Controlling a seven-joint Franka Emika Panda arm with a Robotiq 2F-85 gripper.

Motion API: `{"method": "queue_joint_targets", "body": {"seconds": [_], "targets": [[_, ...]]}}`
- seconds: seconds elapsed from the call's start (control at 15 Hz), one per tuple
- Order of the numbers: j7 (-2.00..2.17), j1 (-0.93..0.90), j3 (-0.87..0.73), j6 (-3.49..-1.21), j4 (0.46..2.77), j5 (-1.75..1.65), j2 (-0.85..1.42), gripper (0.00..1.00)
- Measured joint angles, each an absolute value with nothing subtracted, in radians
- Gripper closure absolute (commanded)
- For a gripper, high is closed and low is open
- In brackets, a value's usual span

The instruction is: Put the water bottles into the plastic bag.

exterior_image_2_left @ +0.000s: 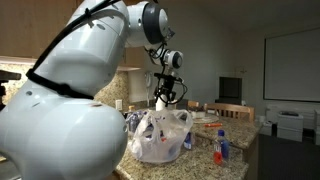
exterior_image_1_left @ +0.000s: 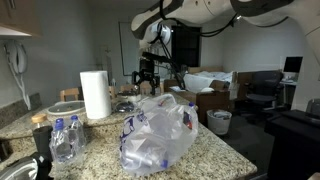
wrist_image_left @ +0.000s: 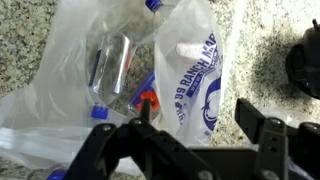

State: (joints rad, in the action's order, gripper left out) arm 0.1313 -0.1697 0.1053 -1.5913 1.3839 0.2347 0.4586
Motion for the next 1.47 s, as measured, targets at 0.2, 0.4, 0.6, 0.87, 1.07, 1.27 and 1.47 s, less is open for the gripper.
{"method": "queue_joint_targets", "body": {"seconds": [0.2, 0.4, 0.6, 0.87, 1.07, 1.27, 1.47], "targets": [[0.131, -0.163, 0.102, -1.637, 1.394, 0.235, 0.420, 0.00], [0.131, -0.137, 0.083, -1.724, 1.453, 0.235, 0.321, 0.00], [0.125, -0.084, 0.050, -1.757, 1.529, 0.235, 0.204, 0.00], [0.061, -0.004, -0.016, -1.755, 1.611, 0.217, 0.115, 0.00], [0.049, 0.030, -0.053, -1.797, 1.667, 0.169, 0.112, 0.00], [0.037, 0.052, -0.076, -1.855, 1.717, 0.145, 0.134, 0.00], [0.033, 0.066, -0.091, -1.913, 1.739, 0.120, 0.181, 0.00]]}}
